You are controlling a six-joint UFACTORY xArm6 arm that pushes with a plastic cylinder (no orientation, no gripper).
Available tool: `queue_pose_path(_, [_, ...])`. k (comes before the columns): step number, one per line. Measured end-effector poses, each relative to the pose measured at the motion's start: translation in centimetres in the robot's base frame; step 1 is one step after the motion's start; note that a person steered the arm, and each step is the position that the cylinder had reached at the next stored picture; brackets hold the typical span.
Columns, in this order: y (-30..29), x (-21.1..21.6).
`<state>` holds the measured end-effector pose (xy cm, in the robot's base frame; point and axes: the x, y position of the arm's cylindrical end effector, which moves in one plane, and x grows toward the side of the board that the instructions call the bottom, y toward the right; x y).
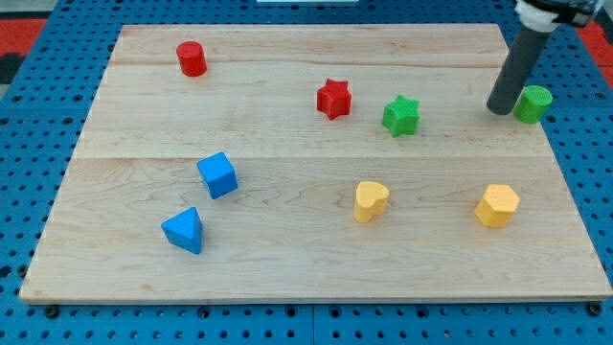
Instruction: Push green circle towards top center
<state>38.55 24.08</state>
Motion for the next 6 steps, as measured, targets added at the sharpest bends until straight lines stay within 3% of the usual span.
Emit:
queue_pose_path(1, [0.4, 6.4])
queue_pose_path(2, [9.6, 6.8])
queue_pose_path(3, [10.4, 3.1])
queue_pose_path(4, [6.7, -1.1])
queue_pose_path(5, [4.2, -1.6])
queue_pose_path(6, [-3.6, -3.3])
